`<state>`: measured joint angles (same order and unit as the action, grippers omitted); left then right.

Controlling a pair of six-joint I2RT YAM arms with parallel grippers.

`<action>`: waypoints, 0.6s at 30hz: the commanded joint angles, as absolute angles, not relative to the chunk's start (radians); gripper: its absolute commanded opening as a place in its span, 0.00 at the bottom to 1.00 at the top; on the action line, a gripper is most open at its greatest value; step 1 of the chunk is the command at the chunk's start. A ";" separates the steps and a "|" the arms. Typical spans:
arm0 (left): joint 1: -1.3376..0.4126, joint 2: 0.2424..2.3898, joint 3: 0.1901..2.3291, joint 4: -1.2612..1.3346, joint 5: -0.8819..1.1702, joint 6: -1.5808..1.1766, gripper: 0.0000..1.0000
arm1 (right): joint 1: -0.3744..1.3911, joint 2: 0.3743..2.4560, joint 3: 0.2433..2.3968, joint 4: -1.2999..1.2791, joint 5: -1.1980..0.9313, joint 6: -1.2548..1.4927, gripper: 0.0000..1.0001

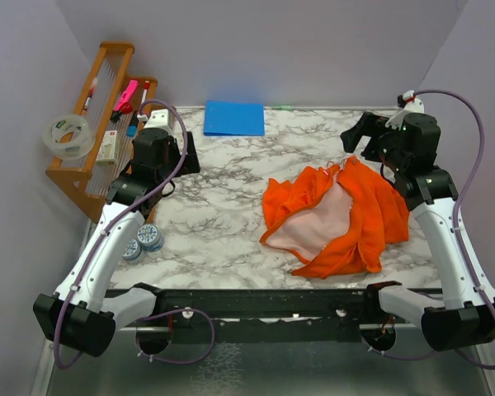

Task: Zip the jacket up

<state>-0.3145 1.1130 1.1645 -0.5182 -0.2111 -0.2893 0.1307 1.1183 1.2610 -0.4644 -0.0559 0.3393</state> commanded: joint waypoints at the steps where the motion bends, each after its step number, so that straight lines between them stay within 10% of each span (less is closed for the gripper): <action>1: -0.315 1.091 1.155 -0.522 -0.231 -0.284 0.99 | 0.129 1.106 1.254 -0.468 -0.033 0.327 0.95; 18: -0.353 1.131 1.184 -0.527 -0.180 -0.316 0.99 | 0.129 1.106 1.231 -0.614 0.093 0.427 1.00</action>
<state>-0.3168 1.1011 1.1614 -0.5186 -0.2123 -0.2935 0.1307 1.0943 1.2385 -0.5045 0.0429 0.3897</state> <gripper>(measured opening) 0.987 0.998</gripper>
